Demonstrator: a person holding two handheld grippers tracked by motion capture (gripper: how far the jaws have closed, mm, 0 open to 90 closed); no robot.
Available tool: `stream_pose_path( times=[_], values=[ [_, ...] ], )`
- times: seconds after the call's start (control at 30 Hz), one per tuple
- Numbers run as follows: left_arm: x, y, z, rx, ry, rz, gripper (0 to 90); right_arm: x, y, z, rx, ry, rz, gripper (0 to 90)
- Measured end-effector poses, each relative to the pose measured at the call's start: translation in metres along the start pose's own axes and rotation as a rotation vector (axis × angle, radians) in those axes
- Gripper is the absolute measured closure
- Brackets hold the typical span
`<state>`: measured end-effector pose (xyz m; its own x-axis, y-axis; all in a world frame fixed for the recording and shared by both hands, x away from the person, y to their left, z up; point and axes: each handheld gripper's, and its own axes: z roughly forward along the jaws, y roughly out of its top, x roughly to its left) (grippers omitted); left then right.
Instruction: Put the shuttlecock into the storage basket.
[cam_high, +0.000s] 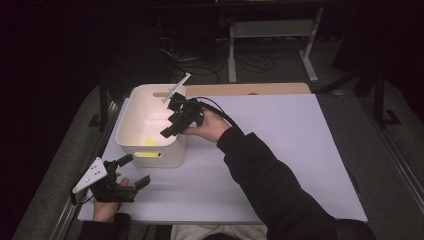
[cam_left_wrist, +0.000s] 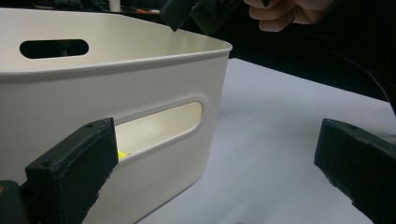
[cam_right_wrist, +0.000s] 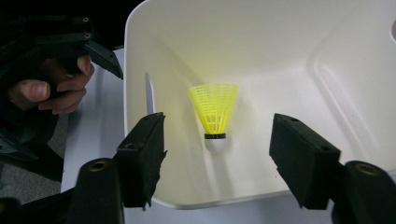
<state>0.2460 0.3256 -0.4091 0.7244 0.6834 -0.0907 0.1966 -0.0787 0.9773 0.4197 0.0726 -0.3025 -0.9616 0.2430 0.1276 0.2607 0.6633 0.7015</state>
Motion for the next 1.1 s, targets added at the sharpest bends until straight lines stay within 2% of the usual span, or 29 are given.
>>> stream_pose_path(
  times=[0.17, 0.4, 0.5, 0.57, 0.67, 1.1],
  values=[
    [0.000, 0.000, 0.000, -0.003, 0.001, 0.000, 0.0, 0.003, 0.001, -0.006, -0.011, -0.027, -0.004, 20.1],
    [0.000, 0.000, 0.000, -0.002, 0.001, 0.001, 0.0, 0.006, -0.002, -0.016, -0.037, -0.054, -0.005, 11.5],
    [0.000, 0.000, 0.001, -0.001, 0.001, 0.001, 0.0, 0.005, -0.005, -0.021, -0.045, -0.068, -0.006, 3.0],
    [0.000, 0.000, 0.001, -0.001, 0.001, 0.000, 0.0, 0.004, -0.006, -0.024, -0.055, -0.076, -0.002, 0.7],
    [0.000, 0.000, 0.001, -0.002, 0.001, -0.001, 0.0, 0.002, -0.009, -0.030, -0.082, -0.083, 0.000, 0.0],
    [0.001, 0.000, 0.002, 0.001, 0.000, -0.002, 0.0, -0.003, -0.024, -0.047, -0.115, -0.104, 0.028, 0.0]
  ],
)
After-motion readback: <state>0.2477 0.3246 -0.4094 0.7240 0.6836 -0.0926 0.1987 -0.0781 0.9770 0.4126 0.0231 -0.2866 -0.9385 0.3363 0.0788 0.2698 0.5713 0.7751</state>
